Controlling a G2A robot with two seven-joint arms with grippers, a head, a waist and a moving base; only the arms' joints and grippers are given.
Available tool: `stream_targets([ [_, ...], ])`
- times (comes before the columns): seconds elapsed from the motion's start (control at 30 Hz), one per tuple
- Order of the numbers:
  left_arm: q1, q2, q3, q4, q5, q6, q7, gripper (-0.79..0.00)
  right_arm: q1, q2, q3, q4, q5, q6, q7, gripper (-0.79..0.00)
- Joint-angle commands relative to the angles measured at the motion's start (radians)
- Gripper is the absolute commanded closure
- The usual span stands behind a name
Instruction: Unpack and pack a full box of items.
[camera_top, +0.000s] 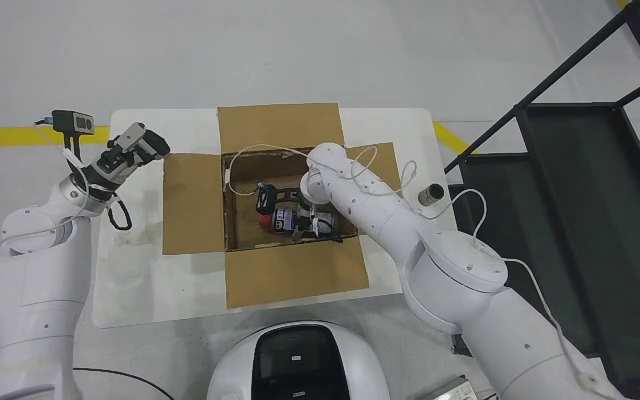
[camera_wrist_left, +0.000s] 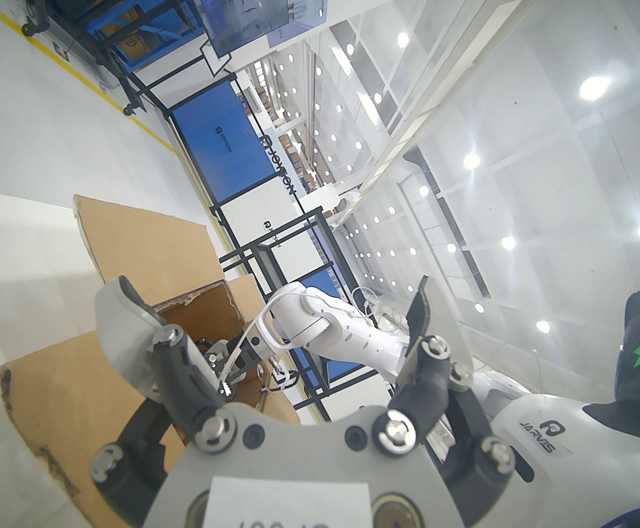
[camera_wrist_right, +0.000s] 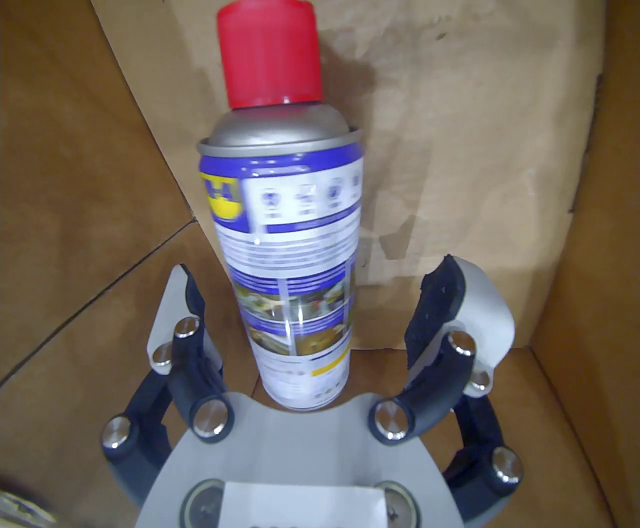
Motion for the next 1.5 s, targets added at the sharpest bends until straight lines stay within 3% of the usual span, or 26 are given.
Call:
stream_targets([
  [0.0, 0.0, 0.0, 0.0, 0.0, 0.0, 0.0, 0.0, -0.785, -0.008, 0.0, 0.005, 0.001, 0.01, 0.01, 0.009, -0.785],
  [0.17, 0.0, 0.0, 0.0, 0.0, 0.0, 0.0, 0.0, -0.785, -0.02, -0.001, 0.014, 0.0, 0.026, 0.018, 0.024, -0.77],
  [0.2, 0.0, 0.0, 0.0, 0.0, 0.0, 0.0, 0.0, -0.785, -0.022, -0.001, 0.015, 0.0, 0.028, 0.017, 0.026, -0.573],
  [0.37, 0.0, 0.0, 0.0, 0.0, 0.0, 0.0, 0.0, -0.785, -0.029, -0.004, 0.019, -0.007, 0.035, 0.016, 0.039, -0.012],
  [0.67, 0.0, 0.0, 0.0, 0.0, 0.0, 0.0, 0.0, -0.785, -0.016, 0.006, 0.038, -0.023, 0.044, -0.017, 0.047, 0.0],
  [0.93, 0.0, 0.0, 0.0, 0.0, 0.0, 0.0, 0.0, -0.785, 0.011, 0.064, 0.097, -0.136, 0.068, -0.127, 0.028, 0.0],
  [1.13, 0.0, 0.0, 0.0, 0.0, 0.0, 0.0, 0.0, -0.785, -0.034, 0.163, 0.197, -0.352, 0.059, -0.161, -0.003, 0.0],
  [1.23, 0.0, 0.0, 0.0, 0.0, 0.0, 0.0, 0.0, -0.785, -0.095, 0.228, 0.289, -0.548, 0.055, -0.161, -0.002, 0.0],
  [1.47, 0.0, 0.0, 0.0, 0.0, 0.0, 0.0, 0.0, -0.785, -0.424, 0.393, 0.641, -1.112, 0.058, -0.161, 0.01, 0.0],
])
